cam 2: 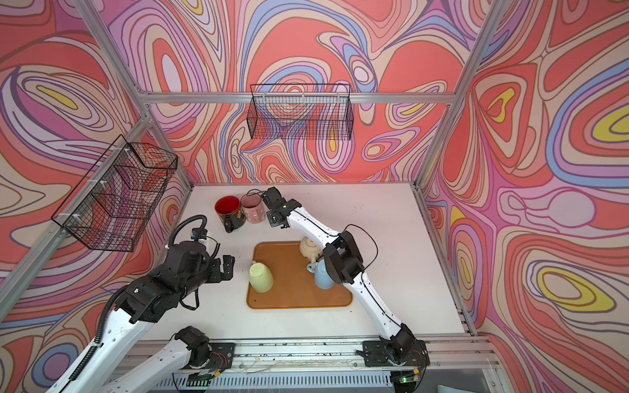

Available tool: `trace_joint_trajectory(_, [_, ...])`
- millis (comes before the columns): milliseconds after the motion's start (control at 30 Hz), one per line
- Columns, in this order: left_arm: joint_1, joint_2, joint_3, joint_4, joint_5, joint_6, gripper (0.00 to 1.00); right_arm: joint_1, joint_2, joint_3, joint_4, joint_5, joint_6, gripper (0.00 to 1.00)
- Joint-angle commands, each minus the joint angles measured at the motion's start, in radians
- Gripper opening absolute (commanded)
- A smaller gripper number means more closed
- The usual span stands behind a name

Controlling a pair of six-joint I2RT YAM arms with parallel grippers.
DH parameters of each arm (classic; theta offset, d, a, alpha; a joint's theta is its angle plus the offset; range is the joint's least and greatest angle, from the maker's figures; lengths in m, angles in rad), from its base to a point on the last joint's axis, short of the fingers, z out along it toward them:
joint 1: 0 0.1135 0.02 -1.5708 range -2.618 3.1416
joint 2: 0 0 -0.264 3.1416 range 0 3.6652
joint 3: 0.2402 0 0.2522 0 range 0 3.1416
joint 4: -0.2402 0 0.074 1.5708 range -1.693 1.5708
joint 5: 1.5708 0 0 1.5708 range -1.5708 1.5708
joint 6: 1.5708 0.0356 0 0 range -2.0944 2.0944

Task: Turn the mug right side up
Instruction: Place the mug at the top-center of the table.

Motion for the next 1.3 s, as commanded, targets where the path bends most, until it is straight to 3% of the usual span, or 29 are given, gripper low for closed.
trace_joint_trajectory(0, [0.005,-0.005,-0.011,0.001,-0.007,0.015,1.0,0.008,0.036,0.062,0.067,0.006,-0.02,0.0])
trace_joint_trajectory(433, [0.004,-0.009,-0.014,0.004,-0.006,0.024,1.0,0.008,0.054,0.07,0.089,-0.007,-0.02,0.0])
trace_joint_trajectory(700, [0.004,-0.01,-0.014,0.0,-0.006,0.022,1.0,0.009,0.031,0.047,0.111,-0.019,-0.012,0.22])
trace_joint_trajectory(1067, [0.005,0.0,-0.012,0.001,0.002,0.031,1.0,0.008,-0.003,0.026,0.117,-0.034,-0.004,0.35])
trace_joint_trajectory(1267, [0.005,0.051,0.002,0.012,0.08,0.065,1.0,0.009,-0.154,-0.127,0.172,-0.049,-0.01,0.45])
